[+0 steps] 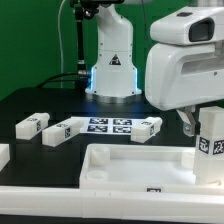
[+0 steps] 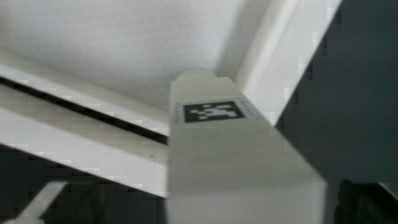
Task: Assemble desk
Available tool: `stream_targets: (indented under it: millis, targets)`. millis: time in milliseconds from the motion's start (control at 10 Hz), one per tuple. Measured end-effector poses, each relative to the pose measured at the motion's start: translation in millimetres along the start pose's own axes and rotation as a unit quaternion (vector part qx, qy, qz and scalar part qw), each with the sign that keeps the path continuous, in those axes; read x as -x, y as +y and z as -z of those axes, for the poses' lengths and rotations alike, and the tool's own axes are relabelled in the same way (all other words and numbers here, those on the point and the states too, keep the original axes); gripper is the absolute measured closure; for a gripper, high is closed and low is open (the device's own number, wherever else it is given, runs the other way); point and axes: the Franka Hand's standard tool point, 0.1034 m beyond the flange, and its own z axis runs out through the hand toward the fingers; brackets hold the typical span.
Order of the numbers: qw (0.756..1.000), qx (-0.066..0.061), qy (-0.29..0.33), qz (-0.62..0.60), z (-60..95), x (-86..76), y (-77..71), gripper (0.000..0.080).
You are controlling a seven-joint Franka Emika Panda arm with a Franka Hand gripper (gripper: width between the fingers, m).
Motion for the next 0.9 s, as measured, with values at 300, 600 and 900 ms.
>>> stream_targets:
  millis: [300,600,900]
  targets:
    - [1.000,0.000,0.000,-0.002,-0.1,-0.1,-0.4,0.0409]
    - [1.000,0.000,0.000,-0.012,-0.1,-0.1,-0.4,0.0511]
    - [0.993,-0.001,0.001,-0.116,1.0,-0.8,0.4,0.0511]
